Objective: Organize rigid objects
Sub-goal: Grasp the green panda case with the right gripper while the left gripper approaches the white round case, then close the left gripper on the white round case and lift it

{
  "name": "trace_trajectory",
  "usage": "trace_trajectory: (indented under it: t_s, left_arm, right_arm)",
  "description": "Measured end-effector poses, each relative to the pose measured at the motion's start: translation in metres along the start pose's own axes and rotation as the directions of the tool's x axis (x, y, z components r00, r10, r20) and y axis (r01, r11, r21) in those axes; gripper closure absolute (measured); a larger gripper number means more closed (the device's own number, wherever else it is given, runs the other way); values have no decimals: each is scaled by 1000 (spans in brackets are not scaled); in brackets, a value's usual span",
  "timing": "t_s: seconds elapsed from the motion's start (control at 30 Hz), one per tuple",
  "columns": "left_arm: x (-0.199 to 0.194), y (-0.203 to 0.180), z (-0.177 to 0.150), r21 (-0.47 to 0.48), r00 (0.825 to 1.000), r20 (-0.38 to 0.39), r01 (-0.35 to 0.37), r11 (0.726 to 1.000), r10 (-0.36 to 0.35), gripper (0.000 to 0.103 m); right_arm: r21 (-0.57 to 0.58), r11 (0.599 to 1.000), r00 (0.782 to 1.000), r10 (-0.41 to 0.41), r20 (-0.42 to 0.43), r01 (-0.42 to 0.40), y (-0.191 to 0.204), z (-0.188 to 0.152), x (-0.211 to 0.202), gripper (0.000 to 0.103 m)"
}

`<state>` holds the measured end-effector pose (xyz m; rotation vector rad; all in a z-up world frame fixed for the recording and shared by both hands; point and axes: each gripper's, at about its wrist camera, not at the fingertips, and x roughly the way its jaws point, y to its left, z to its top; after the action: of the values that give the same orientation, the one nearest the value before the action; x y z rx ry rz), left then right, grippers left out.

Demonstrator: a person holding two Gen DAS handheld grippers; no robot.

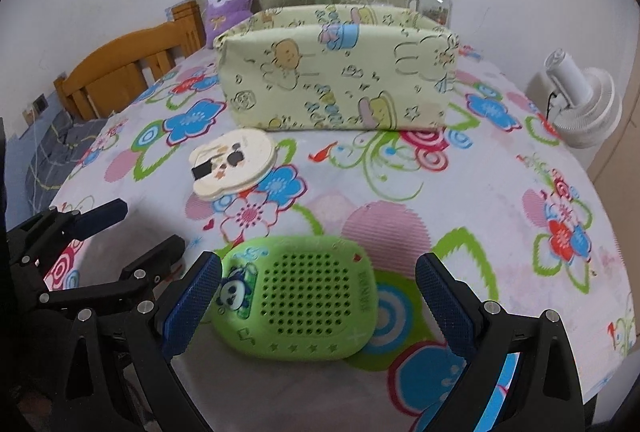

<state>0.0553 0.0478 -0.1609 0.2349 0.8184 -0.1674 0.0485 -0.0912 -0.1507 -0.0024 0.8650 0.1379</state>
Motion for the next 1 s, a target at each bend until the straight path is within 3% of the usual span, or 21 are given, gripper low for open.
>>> trace_trajectory:
  t_s: [0.13, 0.23, 0.3, 0.37, 0.6, 0.73, 0.83, 1.0]
  left_arm:
    - [-6, -4, -6, 85, 999, 27, -26, 996, 23, 36]
    - [-5, -2, -7, 91, 999, 35, -36, 995, 33, 33]
    - [-4, -1, -6, 95, 998, 40, -49, 994, 46, 27]
    - [-3, -2, -6, 124, 994, 65, -94, 988, 87, 15]
    - [-1, -4, -6, 186, 983, 115, -165, 969, 145, 1]
    - [2, -1, -4, 178, 984, 112, -158, 971, 140, 0]
    - [3, -3, -1, 174, 985, 101, -157, 972, 141, 0]
    - [9, 2, 7, 137, 995, 46, -96, 986, 91, 0]
  right_arm:
    - [-20, 1000, 998, 21, -52, -22, 9, -4, 8, 4]
    - [-5, 999, 996, 37, -76, -37, 8, -5, 15, 1]
    - [-3, 1000, 996, 28, -79, -28, 8, -6, 16, 1]
    - [-26, 1000, 996, 8, -90, -10, 11, -6, 19, 1]
    - [-65, 998, 993, -23, -115, 15, 14, -5, 22, 1]
    - [-60, 998, 992, -30, -122, 22, 13, -3, 24, 2]
    - [-58, 998, 992, -29, -123, 22, 13, -1, 23, 8]
    - [-23, 1000, 992, -24, -126, 21, 7, 6, 22, 8]
